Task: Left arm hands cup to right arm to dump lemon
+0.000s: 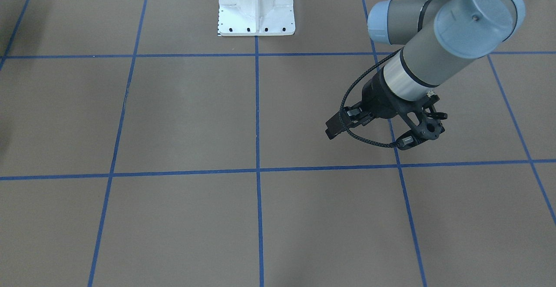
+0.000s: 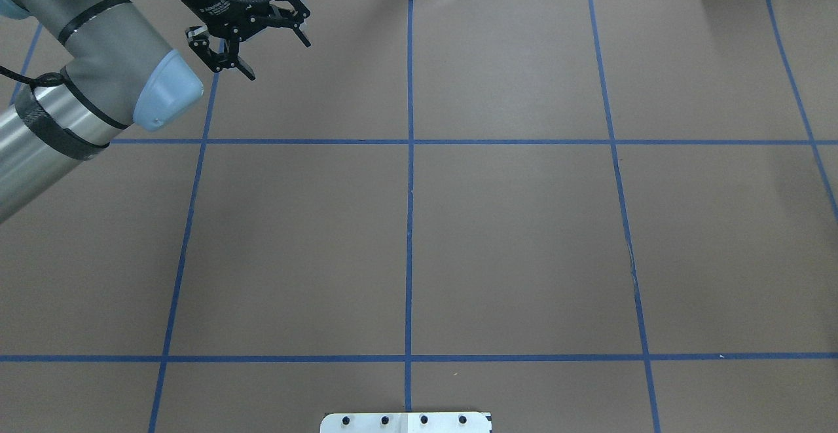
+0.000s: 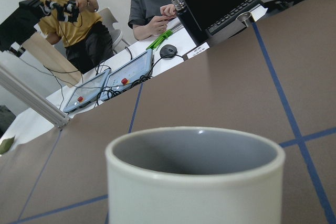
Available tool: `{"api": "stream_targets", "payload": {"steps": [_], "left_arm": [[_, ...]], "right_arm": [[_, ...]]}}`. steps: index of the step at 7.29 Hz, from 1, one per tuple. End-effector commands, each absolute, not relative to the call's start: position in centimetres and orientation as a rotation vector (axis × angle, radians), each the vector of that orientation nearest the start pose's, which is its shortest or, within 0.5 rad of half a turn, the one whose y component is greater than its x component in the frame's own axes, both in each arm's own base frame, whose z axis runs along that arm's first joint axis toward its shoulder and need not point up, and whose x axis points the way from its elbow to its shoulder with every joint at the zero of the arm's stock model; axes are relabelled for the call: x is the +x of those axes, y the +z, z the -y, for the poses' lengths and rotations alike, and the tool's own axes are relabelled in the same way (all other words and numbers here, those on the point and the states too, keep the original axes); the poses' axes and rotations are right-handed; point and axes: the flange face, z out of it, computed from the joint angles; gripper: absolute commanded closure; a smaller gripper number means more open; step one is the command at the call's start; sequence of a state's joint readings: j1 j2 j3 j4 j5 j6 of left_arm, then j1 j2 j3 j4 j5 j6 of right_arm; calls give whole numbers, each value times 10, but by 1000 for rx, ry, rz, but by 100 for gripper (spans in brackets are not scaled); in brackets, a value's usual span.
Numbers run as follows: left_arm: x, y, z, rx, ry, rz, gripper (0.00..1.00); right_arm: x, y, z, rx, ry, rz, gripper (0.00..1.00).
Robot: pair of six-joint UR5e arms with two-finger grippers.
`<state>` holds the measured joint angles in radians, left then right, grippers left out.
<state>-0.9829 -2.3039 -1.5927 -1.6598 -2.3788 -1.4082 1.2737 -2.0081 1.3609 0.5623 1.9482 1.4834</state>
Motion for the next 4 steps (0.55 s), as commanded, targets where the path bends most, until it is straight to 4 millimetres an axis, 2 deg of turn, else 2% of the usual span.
{"api": "stream_targets", "payload": {"steps": [1, 4], "left_arm": [[325, 179, 608, -200, -401, -1087, 0], [314, 175, 610, -186, -410, -1095, 0]], "right_arm": [[35, 712, 251, 575, 896, 1468, 93], [38, 720, 245, 364, 1123, 1597, 93]]}}
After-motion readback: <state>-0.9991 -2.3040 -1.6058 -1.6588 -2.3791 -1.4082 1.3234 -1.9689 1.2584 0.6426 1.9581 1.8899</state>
